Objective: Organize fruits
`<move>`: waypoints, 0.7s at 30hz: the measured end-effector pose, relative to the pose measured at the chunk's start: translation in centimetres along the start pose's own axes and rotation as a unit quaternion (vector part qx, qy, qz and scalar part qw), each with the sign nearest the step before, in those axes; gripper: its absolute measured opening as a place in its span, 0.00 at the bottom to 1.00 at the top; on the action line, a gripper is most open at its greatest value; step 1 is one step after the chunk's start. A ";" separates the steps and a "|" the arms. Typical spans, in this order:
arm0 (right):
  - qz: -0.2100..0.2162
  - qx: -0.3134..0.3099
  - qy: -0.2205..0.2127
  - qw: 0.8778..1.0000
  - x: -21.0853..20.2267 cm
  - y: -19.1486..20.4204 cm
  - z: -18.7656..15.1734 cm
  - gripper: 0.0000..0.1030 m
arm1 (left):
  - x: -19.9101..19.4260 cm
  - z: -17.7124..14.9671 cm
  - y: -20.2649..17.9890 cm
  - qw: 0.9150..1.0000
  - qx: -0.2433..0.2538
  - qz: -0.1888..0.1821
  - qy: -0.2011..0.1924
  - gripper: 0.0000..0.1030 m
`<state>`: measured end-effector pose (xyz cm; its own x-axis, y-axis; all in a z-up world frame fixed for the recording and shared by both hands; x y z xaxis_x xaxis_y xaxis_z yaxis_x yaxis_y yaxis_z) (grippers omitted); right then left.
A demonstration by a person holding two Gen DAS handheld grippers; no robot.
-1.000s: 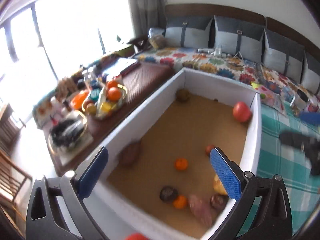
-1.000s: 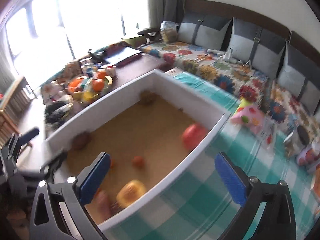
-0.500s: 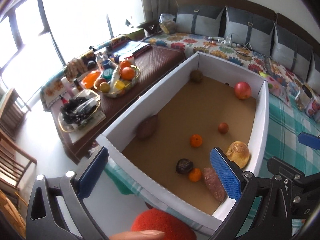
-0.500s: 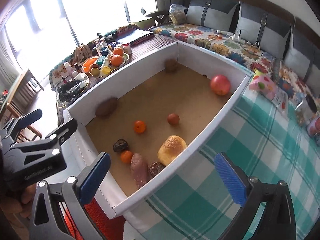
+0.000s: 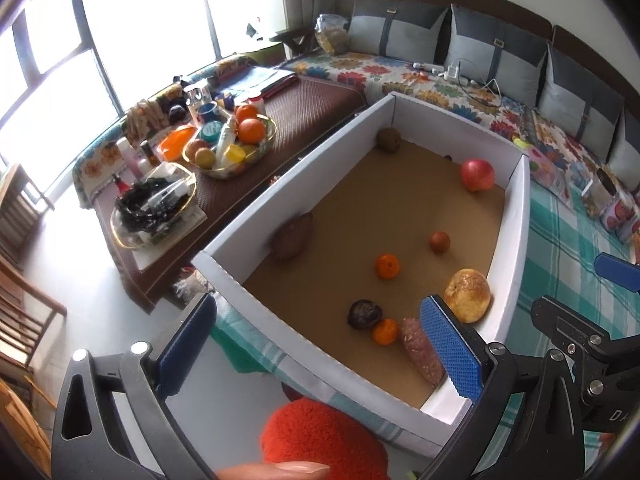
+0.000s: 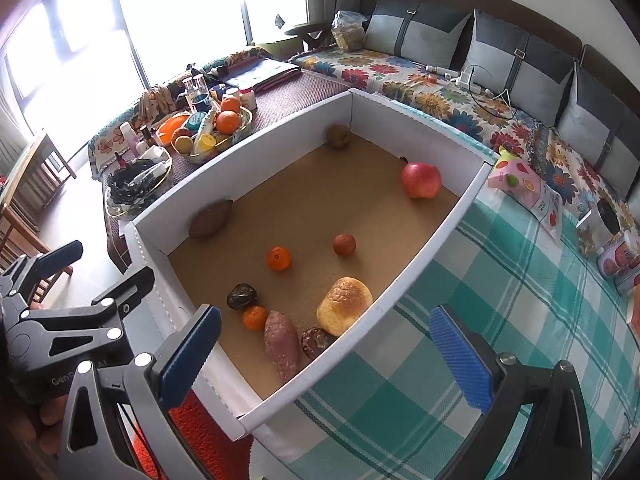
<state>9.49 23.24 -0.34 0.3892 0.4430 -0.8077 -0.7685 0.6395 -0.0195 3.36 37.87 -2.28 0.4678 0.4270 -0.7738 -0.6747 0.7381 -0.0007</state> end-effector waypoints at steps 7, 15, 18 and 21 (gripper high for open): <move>-0.002 -0.002 0.000 1.000 -0.4 0.2 0.1 1.00 | -0.8 0.2 -0.2 1.000 0.000 -0.010 0.007 0.99; -0.008 -0.004 0.002 1.000 -0.2 0.2 0.2 1.00 | 0.0 0.0 0.4 1.000 -0.003 -0.008 0.019 0.99; -0.008 -0.005 0.003 1.000 0.0 0.3 0.2 1.00 | 0.2 0.0 0.4 1.000 -0.004 -0.010 0.020 0.99; -0.005 -0.004 0.006 1.000 0.4 0.4 0.0 1.00 | 0.2 0.0 0.3 1.000 -0.008 -0.020 0.016 0.99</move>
<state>9.36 23.69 -0.71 0.3910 0.4284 -0.8146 -0.7686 0.6389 -0.0329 3.28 38.16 -2.47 0.4770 0.3803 -0.7924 -0.6651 0.7455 -0.0426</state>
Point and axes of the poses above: each gripper's, at about its wrist camera, not at the fingertips, and x roughly the way its jaws point, y to its left, z to its top, the point moved 10 cm from there along x, roughly the way its jaws point, and after that the axes turned 6 degrees about -x, right-handed, at the moved point
